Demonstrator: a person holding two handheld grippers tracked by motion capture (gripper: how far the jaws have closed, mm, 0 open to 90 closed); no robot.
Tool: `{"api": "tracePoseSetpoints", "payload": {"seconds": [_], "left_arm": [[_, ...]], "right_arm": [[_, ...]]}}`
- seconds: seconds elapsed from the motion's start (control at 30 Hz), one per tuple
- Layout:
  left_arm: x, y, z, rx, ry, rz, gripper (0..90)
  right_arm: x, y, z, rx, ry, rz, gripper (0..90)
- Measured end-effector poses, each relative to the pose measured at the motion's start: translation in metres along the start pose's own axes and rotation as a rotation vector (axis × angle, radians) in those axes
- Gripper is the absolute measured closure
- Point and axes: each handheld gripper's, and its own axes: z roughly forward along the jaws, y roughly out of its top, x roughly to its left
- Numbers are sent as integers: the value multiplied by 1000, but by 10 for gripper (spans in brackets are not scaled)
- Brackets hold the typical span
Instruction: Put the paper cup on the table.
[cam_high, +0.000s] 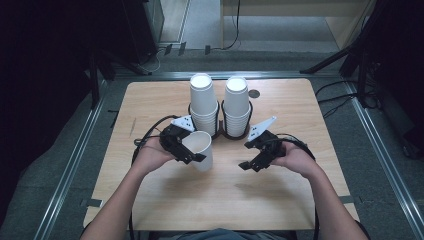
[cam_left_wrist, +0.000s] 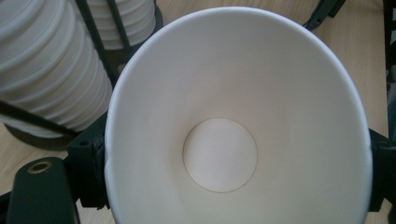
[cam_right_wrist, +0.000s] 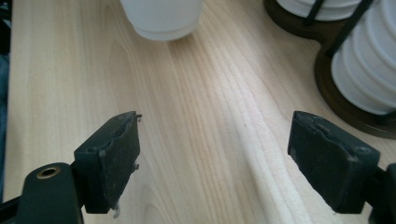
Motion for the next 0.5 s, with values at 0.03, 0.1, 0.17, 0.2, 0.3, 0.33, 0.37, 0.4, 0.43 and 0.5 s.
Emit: {"api": "tracePoseSetpoints", "payload": {"seconds": [0.03,0.1,0.17,0.2,0.3,0.33,0.37,0.4,0.43,0.5], "left_arm": [[2,-3,-3,-2,8,-9,119],[3,-6,-6,-4,13,-18,120],[5,-9,-9,-2,22,-25,120],[5,-9,-9,-2,22,-25,119],[7,-14,-14,1,32,-40,119],[8,-15,-15,1,37,-40,119],[9,-16,-16,2,39,-45,119],[10,-17,-17,2,47,-48,119],[11,-18,-19,7,54,-48,119],[13,-21,-22,8,63,-57,119]], "right_arm": [[-2,0,-1,4,8,6,170],[-4,-1,-1,7,5,7,170],[-5,-2,-1,9,1,9,170],[-5,-2,-1,9,1,9,170],[-9,-3,-2,13,6,21,170],[-10,-3,-2,14,5,20,170],[-11,-3,-2,15,2,20,170],[-11,-3,-2,12,3,23,170],[-12,-3,-3,13,3,24,170],[-13,-3,-3,8,-4,21,170]]}}
